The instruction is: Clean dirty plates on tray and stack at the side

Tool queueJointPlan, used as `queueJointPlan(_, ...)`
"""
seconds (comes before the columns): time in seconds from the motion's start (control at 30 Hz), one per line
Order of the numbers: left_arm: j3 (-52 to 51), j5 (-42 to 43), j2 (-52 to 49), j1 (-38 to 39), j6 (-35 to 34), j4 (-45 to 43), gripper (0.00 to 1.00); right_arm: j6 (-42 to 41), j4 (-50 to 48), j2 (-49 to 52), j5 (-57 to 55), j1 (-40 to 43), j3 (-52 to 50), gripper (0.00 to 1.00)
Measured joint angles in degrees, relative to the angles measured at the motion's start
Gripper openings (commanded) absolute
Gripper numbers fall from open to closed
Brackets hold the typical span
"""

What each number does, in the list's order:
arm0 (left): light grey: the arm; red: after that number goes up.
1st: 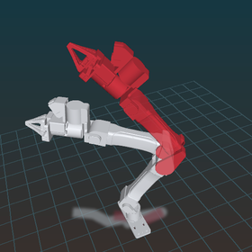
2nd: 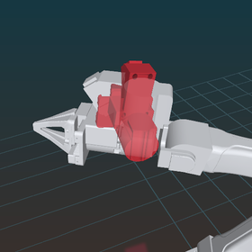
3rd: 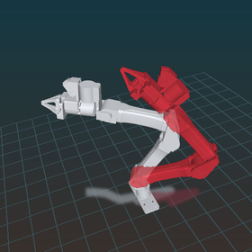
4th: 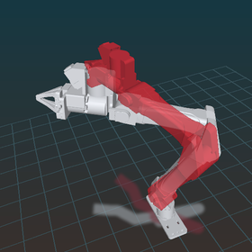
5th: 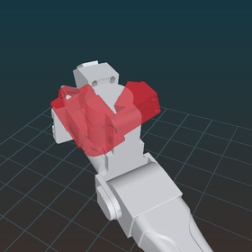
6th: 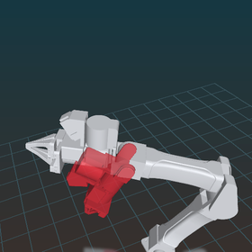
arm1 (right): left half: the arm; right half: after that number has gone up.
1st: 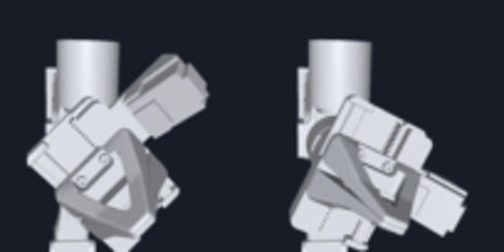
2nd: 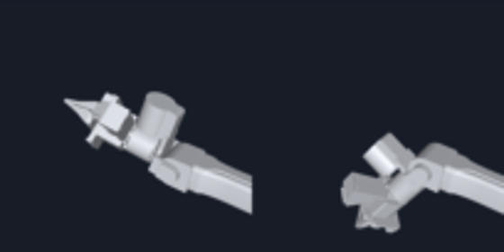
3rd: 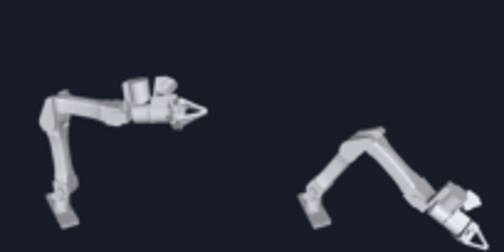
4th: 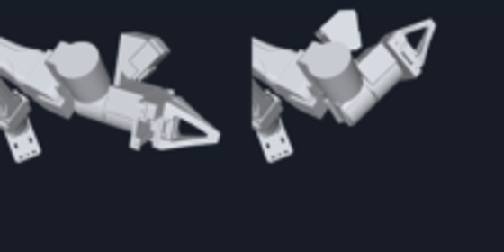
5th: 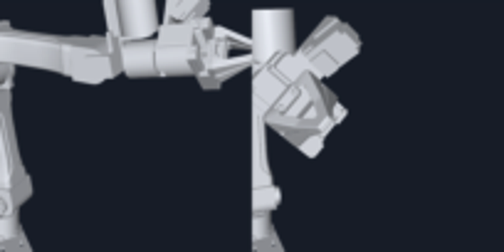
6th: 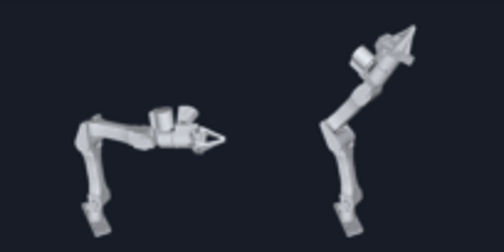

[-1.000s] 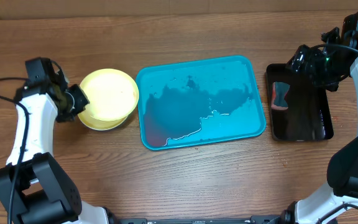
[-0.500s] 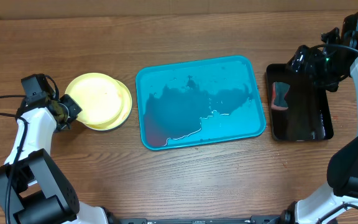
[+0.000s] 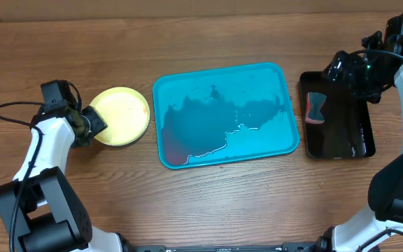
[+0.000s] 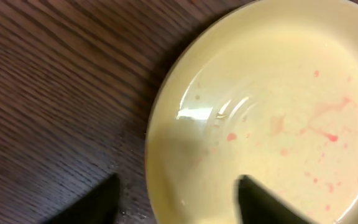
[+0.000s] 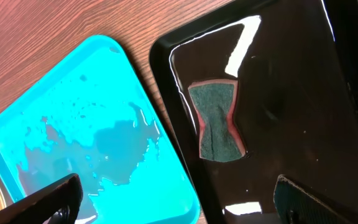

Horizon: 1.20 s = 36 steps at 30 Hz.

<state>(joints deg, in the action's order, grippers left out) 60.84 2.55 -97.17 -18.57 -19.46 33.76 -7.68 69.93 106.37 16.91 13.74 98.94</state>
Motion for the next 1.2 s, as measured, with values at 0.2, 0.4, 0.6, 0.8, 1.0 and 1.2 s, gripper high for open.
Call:
queueJointPlan(0.2,0.3,0.0,0.0,0.0,0.0,1.0,0.75,0.0,0.0,0.0,0.0,0.0,0.0,1.00)
queueJointPlan(0.4,9.6,0.0,0.2,0.0,1.1,11.6,0.76,0.0,0.0,0.0,0.5,-0.2,0.0,1.00)
queueJointPlan(0.6,22.5,0.0,5.2,0.6,2.4,19.0,1.00,0.9,5.0,0.0,0.9,-1.6,1.8,1.00)
queueJointPlan(0.8,24.3,0.0,9.0,1.0,2.4,19.7,1.00,1.7,11.8,-1.2,0.2,-2.3,11.1,1.00)
queueJointPlan(1.0,24.3,0.0,8.6,1.0,2.4,20.1,1.00,2.4,16.7,-10.7,-0.6,-2.3,15.6,1.00)
queueJointPlan(1.2,24.3,0.0,8.6,1.0,2.4,20.1,1.00,2.6,20.2,-23.7,-0.6,-2.3,17.0,1.00)
